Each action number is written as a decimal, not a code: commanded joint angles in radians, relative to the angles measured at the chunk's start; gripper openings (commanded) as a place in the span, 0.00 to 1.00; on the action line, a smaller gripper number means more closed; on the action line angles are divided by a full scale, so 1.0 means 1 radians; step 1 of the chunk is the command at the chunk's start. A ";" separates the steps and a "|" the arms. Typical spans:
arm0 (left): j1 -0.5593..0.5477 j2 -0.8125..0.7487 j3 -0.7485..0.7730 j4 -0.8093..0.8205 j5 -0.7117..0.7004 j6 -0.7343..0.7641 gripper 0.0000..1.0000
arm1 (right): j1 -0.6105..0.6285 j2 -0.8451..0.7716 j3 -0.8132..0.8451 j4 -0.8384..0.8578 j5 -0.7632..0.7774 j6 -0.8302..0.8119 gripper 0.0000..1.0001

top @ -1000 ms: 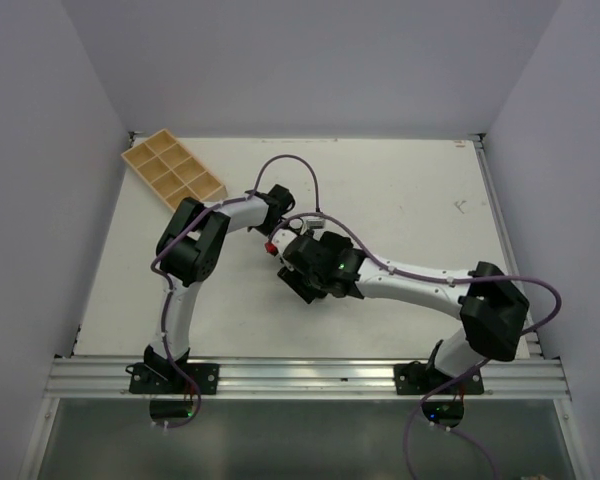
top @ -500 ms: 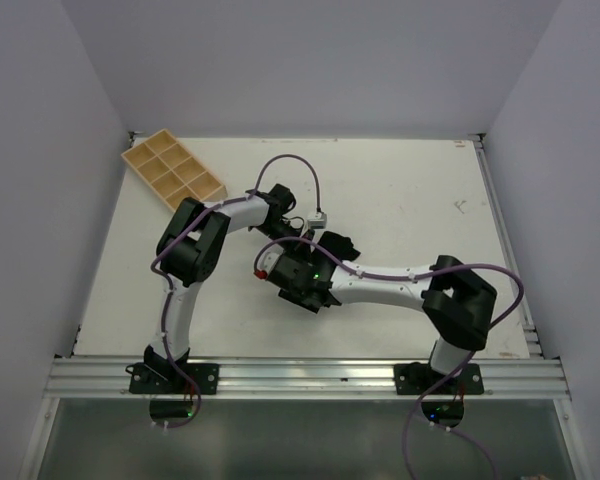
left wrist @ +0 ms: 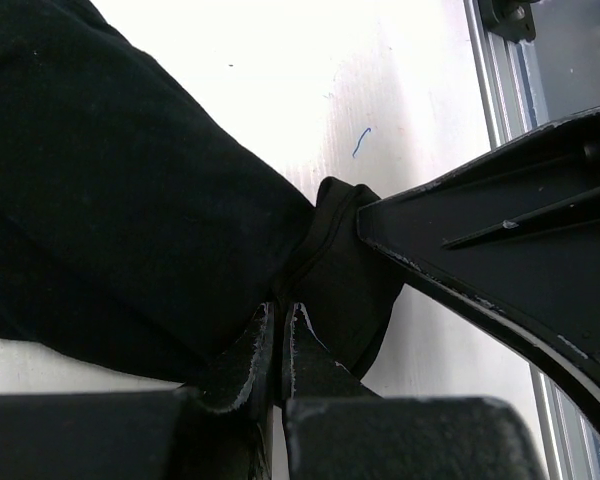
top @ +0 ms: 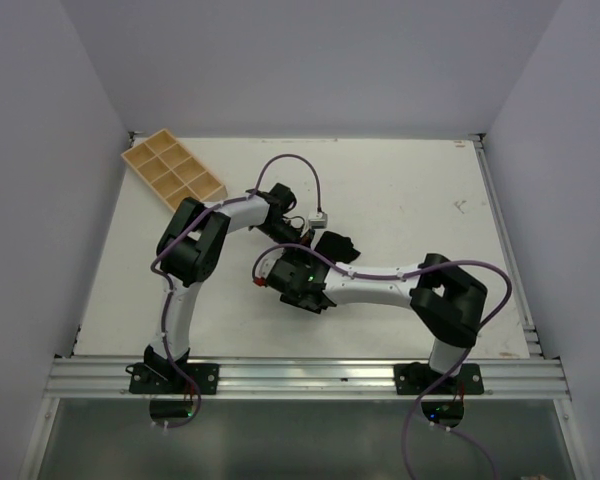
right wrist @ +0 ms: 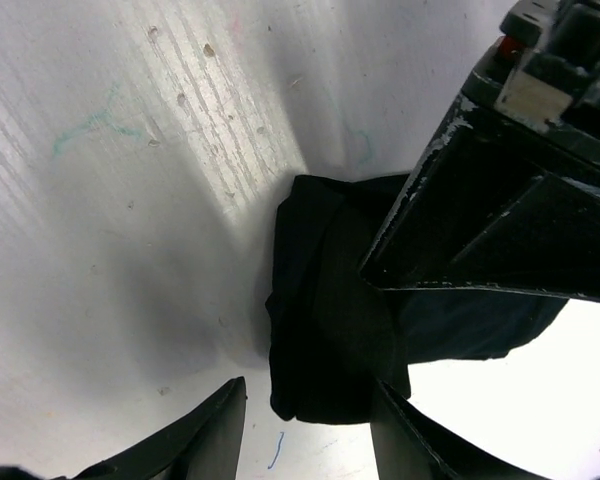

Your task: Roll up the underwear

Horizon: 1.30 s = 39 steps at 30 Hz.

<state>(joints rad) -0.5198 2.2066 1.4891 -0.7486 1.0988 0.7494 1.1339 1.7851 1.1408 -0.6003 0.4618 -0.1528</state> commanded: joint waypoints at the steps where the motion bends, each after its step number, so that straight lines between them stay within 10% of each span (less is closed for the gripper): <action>1: -0.002 0.015 0.022 0.025 -0.091 0.019 0.00 | 0.001 0.022 0.028 -0.010 0.024 -0.034 0.55; 10: -0.002 0.019 0.030 0.002 -0.085 0.033 0.00 | -0.002 0.106 0.083 -0.020 -0.003 -0.048 0.54; 17: -0.002 -0.021 -0.001 0.024 -0.083 0.004 0.14 | -0.031 0.117 0.071 -0.019 -0.095 -0.004 0.26; 39: 0.004 -0.157 -0.045 0.184 -0.148 -0.456 0.30 | -0.168 0.076 0.051 -0.018 -0.423 0.078 0.00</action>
<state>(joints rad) -0.5190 2.1376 1.4612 -0.6373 1.0153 0.4179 0.9642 1.8423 1.2068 -0.6254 0.1776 -0.1146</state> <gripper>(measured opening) 0.296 0.276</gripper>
